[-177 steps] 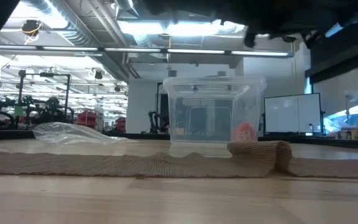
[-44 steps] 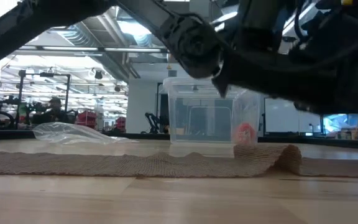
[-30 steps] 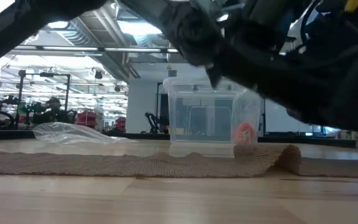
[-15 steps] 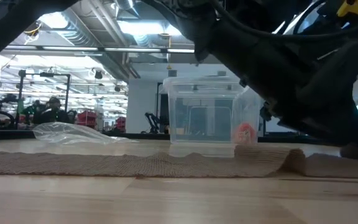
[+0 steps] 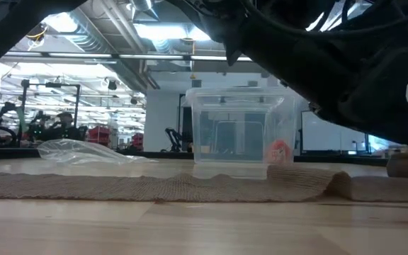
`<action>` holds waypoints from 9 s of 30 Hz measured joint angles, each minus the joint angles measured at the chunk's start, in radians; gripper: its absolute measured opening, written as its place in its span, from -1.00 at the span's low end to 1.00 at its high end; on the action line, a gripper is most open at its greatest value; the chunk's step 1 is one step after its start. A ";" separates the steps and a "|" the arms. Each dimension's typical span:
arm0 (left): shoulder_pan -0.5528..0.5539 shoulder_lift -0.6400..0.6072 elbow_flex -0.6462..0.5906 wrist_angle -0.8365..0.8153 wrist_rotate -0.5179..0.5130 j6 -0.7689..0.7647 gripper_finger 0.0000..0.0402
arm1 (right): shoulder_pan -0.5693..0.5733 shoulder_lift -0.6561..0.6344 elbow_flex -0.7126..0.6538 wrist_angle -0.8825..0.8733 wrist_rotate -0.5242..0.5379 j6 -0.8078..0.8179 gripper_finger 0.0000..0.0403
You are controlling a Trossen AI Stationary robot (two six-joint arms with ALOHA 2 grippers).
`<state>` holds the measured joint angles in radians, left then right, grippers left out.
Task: Roll bandage
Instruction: Roll the brown bandage
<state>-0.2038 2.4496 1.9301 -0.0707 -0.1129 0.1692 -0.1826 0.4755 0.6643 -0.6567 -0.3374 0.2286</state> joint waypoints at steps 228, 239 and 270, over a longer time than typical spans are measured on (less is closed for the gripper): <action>0.090 -0.877 -0.801 0.447 -0.412 -0.010 -1.00 | 0.130 0.142 -0.079 0.481 0.454 -0.665 0.07; 0.101 -0.877 -0.801 0.450 -0.413 -0.037 -1.00 | 0.287 0.234 -0.080 0.560 0.604 -0.701 0.07; 0.096 -0.877 -0.801 0.447 -0.385 -0.070 -1.00 | 0.347 0.337 -0.080 0.797 0.711 -0.827 -0.19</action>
<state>-0.1076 1.5723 1.1294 0.3759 -0.4981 0.0994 0.1646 0.8121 0.5838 0.1407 0.3738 -0.5979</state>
